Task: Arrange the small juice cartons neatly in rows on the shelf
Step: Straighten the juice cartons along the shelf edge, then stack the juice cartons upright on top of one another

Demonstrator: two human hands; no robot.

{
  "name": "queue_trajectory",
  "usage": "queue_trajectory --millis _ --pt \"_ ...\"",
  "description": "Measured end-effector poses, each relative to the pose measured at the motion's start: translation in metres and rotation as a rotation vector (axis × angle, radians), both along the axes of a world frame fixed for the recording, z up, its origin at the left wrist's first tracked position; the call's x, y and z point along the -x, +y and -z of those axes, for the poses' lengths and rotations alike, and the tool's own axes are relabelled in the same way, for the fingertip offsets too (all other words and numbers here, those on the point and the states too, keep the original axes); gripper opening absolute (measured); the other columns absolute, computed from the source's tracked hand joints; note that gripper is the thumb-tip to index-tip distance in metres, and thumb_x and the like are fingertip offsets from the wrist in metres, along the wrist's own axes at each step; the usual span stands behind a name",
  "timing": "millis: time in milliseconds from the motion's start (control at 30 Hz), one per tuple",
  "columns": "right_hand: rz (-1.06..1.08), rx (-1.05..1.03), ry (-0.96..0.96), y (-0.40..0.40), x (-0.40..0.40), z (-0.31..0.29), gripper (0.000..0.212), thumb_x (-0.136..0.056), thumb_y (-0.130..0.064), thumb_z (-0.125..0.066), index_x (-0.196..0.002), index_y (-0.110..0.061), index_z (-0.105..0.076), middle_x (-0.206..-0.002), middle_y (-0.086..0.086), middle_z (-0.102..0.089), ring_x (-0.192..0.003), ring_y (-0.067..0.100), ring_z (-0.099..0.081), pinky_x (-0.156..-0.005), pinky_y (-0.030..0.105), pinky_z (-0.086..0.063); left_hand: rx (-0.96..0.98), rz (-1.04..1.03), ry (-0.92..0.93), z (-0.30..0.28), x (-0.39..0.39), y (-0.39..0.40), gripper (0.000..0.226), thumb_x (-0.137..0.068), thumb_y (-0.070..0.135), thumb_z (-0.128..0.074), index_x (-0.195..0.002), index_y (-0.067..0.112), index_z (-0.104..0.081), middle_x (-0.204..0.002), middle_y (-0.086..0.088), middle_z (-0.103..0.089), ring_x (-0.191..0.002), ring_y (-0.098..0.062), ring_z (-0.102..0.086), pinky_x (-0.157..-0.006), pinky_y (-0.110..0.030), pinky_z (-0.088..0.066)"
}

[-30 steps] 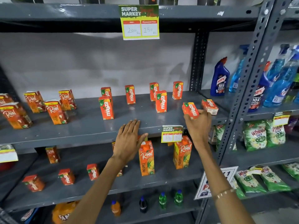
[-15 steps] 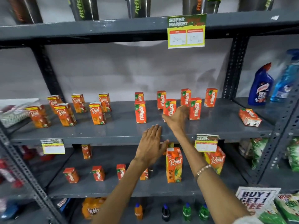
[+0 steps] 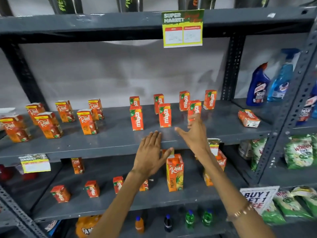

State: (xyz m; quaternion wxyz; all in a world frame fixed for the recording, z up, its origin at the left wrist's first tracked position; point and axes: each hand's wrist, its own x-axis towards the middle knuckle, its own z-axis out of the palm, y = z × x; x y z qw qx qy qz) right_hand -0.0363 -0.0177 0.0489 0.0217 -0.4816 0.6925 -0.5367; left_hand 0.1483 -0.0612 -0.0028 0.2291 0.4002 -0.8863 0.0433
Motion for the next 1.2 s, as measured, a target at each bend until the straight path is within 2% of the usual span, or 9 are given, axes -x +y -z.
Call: queue_trajectory --millis 67,133,267,500,633,833,933,1067,1200 --pt "0.078 -0.031 0.104 0.032 0.036 0.0 0.048 -0.079 -0.033 -0.081 -0.112 -0.011 -0.053 -0.109 0.007 -0.06 -0.102 0.025 -0.061 -0.081 0.032 -0.046 0.041 -0.006 -0.008 -0.001 0.005 0.001 0.087 -0.094 0.074 -0.013 -0.157 0.016 -0.03 -0.164 -0.004 -0.033 -0.154 -0.023 -0.024 -0.128 -0.042 -0.009" --pt "0.19 -0.118 0.236 0.054 0.076 -0.006 0.042 -0.083 -0.033 -0.076 -0.109 -0.005 -0.058 -0.107 0.014 -0.062 -0.11 0.035 -0.057 -0.091 0.041 -0.044 0.06 0.011 -0.019 -0.003 0.021 0.006 0.086 -0.095 0.073 -0.012 -0.156 0.016 -0.035 -0.163 -0.003 -0.037 -0.153 -0.021 -0.027 -0.128 -0.044 -0.01" --pt "0.57 -0.389 0.431 0.067 0.137 -0.024 0.067 -0.083 -0.048 -0.071 -0.124 0.003 -0.056 -0.126 0.03 -0.055 -0.121 0.044 -0.046 -0.099 0.049 -0.042 0.047 0.053 -0.044 -0.004 0.078 0.023 0.083 -0.097 0.069 -0.013 -0.156 0.015 -0.033 -0.163 -0.004 -0.035 -0.154 -0.021 -0.026 -0.127 -0.044 -0.008" --pt "0.51 -0.582 0.196 0.058 0.206 -0.025 0.093 -0.088 -0.051 -0.064 -0.148 0.011 -0.029 -0.15 0.029 -0.035 -0.14 0.044 -0.032 -0.113 0.049 -0.031 0.016 0.032 -0.063 -0.008 0.174 0.042 0.087 -0.096 0.07 -0.01 -0.157 0.011 -0.031 -0.164 -0.006 -0.033 -0.154 -0.021 -0.025 -0.128 -0.045 -0.013" --pt "0.493 -0.456 0.182 0.056 0.217 -0.014 0.076 -0.09 -0.035 -0.064 -0.142 0.013 -0.038 -0.147 0.031 -0.041 -0.136 0.045 -0.039 -0.109 0.05 -0.036 0.005 -0.017 -0.043 -0.001 0.187 0.044 0.082 -0.099 0.07 -0.016 -0.158 0.014 -0.029 -0.167 -0.003 -0.028 -0.156 -0.02 -0.02 -0.128 -0.045 -0.013" --pt "0.384 -0.275 0.151 0.068 0.218 -0.005 0.068 -0.085 -0.04 -0.069 -0.128 0.01 -0.051 -0.13 0.027 -0.057 -0.122 0.043 -0.054 -0.1 0.047 -0.043 -0.018 -0.018 -0.011 0.0 0.188 0.049 0.087 -0.094 0.074 -0.004 -0.158 0.018 -0.025 -0.168 -0.001 -0.025 -0.156 -0.018 -0.017 -0.129 -0.042 -0.008" --pt "0.267 -0.091 -0.003 0.068 0.207 -0.002 0.067 -0.076 -0.038 -0.078 -0.121 0.004 -0.05 -0.118 0.02 -0.061 -0.111 0.038 -0.06 -0.095 0.047 -0.049 -0.024 -0.028 -0.01 -0.001 0.189 0.05 0.082 -0.097 0.071 -0.011 -0.158 0.019 -0.025 -0.167 0.0 -0.026 -0.156 -0.017 -0.017 -0.129 -0.041 -0.008" --pt "0.16 -0.012 -0.102 0.05 0.193 -0.011 0.072 -0.068 -0.033 -0.087 -0.117 -0.002 -0.044 -0.109 0.015 -0.061 -0.098 0.031 -0.065 -0.079 0.037 -0.052 -0.023 -0.041 -0.01 -0.001 0.189 0.051 0.083 -0.096 0.072 -0.012 -0.159 0.019 -0.025 -0.168 0.001 -0.025 -0.156 -0.016 -0.016 -0.129 -0.042 -0.009" --pt "0.141 -0.016 -0.144 0.018 0.189 -0.02 0.079 -0.065 -0.026 -0.09 -0.122 -0.002 -0.041 -0.114 0.018 -0.063 -0.103 0.034 -0.067 -0.082 0.04 -0.055 -0.023 -0.032 -0.004 0.001 0.189 0.049 0.086 -0.095 0.075 -0.01 -0.159 0.019 -0.025 -0.168 0.001 -0.024 -0.156 -0.016 -0.016 -0.129 -0.04 -0.007"
